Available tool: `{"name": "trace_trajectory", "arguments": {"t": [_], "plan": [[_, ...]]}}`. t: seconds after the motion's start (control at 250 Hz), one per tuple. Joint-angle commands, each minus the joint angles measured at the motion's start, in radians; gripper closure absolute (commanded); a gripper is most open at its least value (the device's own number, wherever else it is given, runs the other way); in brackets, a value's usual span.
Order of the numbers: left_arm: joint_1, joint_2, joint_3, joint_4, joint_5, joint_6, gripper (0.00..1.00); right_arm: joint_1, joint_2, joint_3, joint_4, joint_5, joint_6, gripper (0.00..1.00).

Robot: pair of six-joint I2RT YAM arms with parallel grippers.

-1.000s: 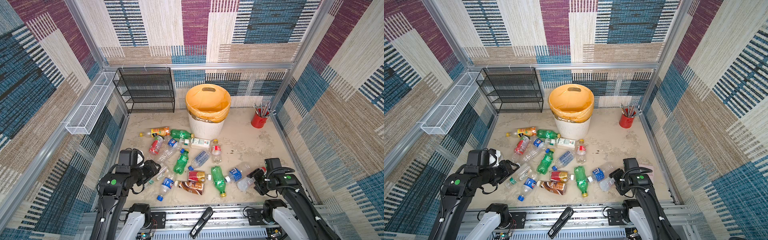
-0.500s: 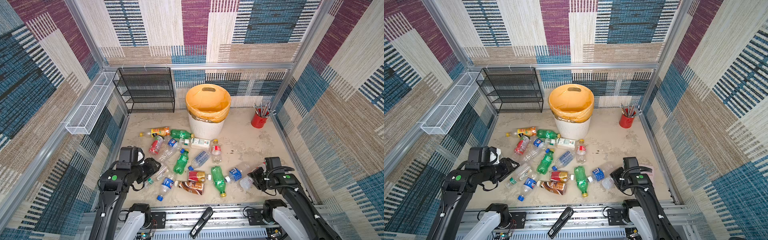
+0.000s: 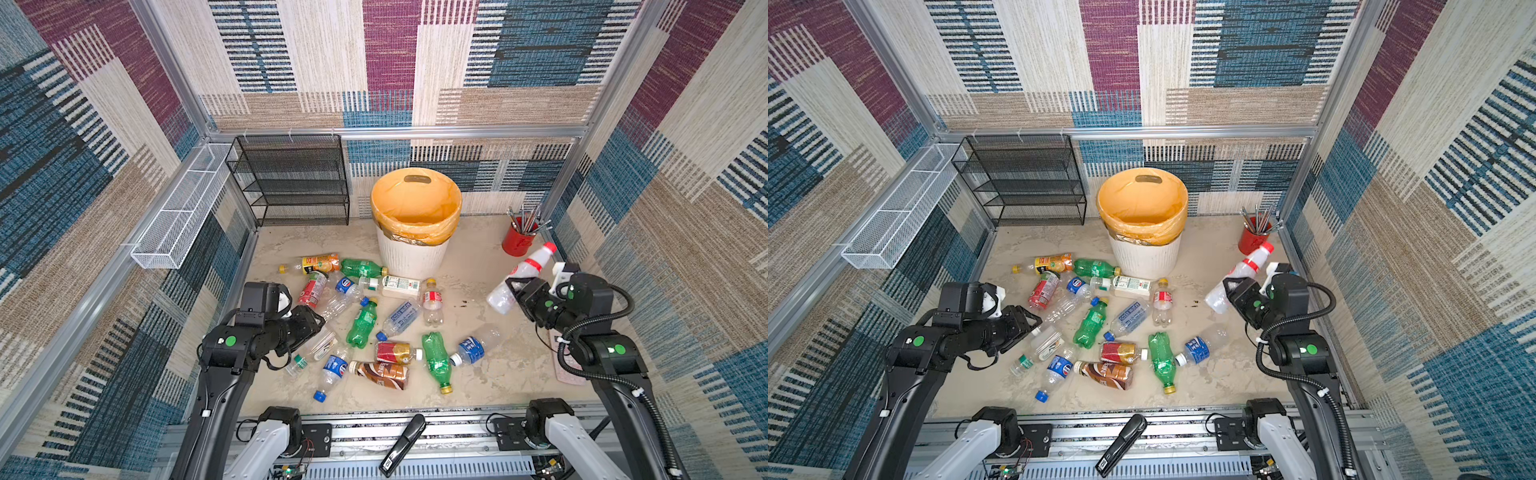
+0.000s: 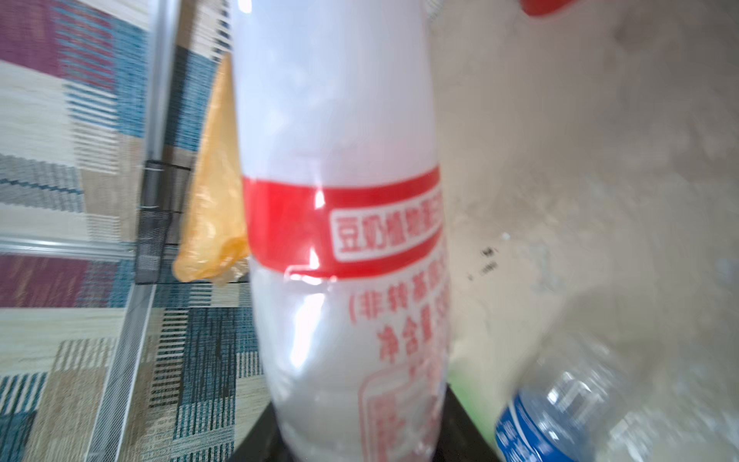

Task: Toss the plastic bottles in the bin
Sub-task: 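Lift the white bottle with the right gripper and drop it into the bin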

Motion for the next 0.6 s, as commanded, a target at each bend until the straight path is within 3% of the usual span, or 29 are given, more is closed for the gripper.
{"name": "trace_trajectory", "arguments": {"t": [0.0,0.148,0.288,0.348,0.464,0.532,0.596], "plan": [[-0.001,0.011,0.028,0.026,0.004,-0.013,0.47,0.015,0.053,0.047,0.432,0.042,-0.136,0.58],[-0.003,0.013,0.064,0.015,-0.01,-0.018,0.47,0.077,0.315,0.259,0.669,0.047,-0.21,0.58],[-0.003,0.005,0.092,0.011,-0.034,-0.037,0.47,0.172,0.689,0.726,0.621,0.053,-0.302,0.55],[-0.003,0.002,0.098,0.016,-0.039,-0.049,0.47,0.204,0.889,1.014,0.512,0.041,-0.318,0.43],[-0.004,-0.005,0.106,0.027,-0.047,-0.069,0.47,0.219,1.193,1.591,0.175,0.107,-0.335,0.0],[-0.004,-0.008,0.119,0.017,-0.055,-0.067,0.47,0.22,1.24,1.784,0.135,0.178,-0.371,0.0],[-0.004,-0.013,0.122,0.01,-0.066,-0.063,0.47,0.211,1.207,1.808,0.159,0.225,-0.389,0.0]]}}
